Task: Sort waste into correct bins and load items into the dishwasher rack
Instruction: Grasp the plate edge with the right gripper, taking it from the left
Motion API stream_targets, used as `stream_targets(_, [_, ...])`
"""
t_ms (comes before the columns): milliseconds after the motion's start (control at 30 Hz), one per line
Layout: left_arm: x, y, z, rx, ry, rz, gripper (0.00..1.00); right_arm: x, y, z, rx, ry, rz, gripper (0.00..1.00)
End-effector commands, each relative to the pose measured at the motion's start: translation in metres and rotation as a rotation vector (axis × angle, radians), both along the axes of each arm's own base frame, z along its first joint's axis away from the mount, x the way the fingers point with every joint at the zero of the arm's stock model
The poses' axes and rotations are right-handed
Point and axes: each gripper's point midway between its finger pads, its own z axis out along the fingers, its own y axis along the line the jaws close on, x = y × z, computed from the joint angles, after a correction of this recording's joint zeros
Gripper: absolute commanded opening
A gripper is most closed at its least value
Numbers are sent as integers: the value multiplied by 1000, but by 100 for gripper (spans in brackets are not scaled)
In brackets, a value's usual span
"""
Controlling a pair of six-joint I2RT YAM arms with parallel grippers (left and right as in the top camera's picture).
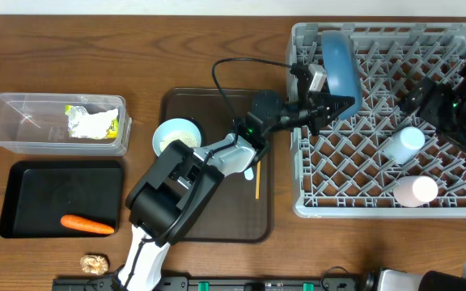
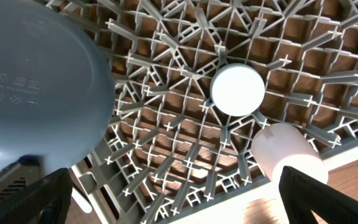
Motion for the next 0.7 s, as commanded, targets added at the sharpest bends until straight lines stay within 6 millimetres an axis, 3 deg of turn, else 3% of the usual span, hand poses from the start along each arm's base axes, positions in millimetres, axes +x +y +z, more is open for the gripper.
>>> stream_targets(0, [9, -3, 2, -18, 7, 15, 6, -2, -2, 4, -12, -11, -5, 99])
stream_targets(167, [3, -9, 8, -25, -3, -10, 6, -3, -2, 4, -11, -7, -4, 99])
stream_targets(367, [0, -14, -5, 16, 32, -19, 6, -3, -2, 4, -11, -7, -4, 99])
stream_targets(667, [-17, -25, 0, 4, 5, -59, 6, -3, -2, 4, -11, -6, -4, 99])
